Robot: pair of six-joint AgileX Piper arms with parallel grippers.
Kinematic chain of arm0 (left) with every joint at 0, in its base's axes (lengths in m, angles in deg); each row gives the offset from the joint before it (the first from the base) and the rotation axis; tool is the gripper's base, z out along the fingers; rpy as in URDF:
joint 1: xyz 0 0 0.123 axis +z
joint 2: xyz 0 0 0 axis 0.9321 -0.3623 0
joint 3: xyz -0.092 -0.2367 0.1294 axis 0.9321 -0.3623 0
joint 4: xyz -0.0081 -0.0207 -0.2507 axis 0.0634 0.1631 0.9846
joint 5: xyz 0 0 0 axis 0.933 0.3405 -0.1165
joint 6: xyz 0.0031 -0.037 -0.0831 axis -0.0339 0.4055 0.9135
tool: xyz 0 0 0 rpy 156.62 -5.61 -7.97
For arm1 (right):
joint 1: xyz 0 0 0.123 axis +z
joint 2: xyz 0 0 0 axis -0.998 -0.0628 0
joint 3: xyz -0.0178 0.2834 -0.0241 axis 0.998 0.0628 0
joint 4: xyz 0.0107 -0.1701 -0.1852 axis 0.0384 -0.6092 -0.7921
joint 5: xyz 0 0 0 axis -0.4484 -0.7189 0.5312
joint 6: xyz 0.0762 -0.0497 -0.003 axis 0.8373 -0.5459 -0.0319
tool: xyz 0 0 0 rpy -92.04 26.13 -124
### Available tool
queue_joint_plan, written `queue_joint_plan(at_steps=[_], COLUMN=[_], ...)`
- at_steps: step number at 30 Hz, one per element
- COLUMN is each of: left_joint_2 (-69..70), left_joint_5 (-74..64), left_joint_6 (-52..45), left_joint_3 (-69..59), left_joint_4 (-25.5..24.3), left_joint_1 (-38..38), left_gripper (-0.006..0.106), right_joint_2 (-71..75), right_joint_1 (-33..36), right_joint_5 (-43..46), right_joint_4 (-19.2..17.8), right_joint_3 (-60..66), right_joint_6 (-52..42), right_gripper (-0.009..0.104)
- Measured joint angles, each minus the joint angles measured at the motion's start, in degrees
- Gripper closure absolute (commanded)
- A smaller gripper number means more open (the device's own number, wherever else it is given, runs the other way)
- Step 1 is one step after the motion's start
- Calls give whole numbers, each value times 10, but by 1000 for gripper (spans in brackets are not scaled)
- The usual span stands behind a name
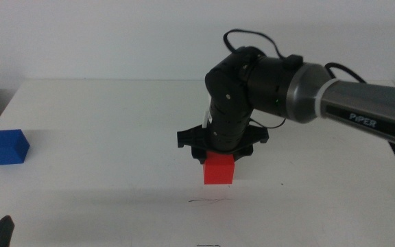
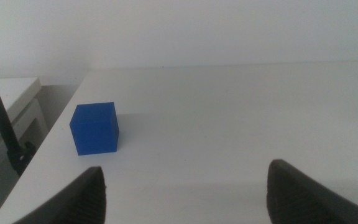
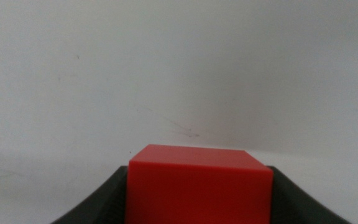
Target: Stack red cubes first, then green, then blue cubes in a specific spot.
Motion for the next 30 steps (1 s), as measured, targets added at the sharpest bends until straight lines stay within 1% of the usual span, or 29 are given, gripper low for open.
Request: queue_joint_plan(at_steps=[8,24,25,27,30], left_joint_2=[0,0,0,0,0], left_joint_5=[0,0,0,0,0], left_joint_6=[0,0,0,0,0], left_joint_3=[0,0,0,0,0], left_joint_4=[0,0,0,0,0], left_joint_1=[0,0,0,0,0], left_gripper=[15,15,15,15,15], right_joint_2=[-29,-60,-60,-60,-65], right_joint_1=[7,7,7,7,7], right_joint_5=[23,28,27,27,28], right_joint_4=[-2,0,0,0,5], right_joint_3=[-1,-7,-7,-7,-7], right_joint_6=[6,6,8,12,15], right_gripper=[96,96,59,44,25])
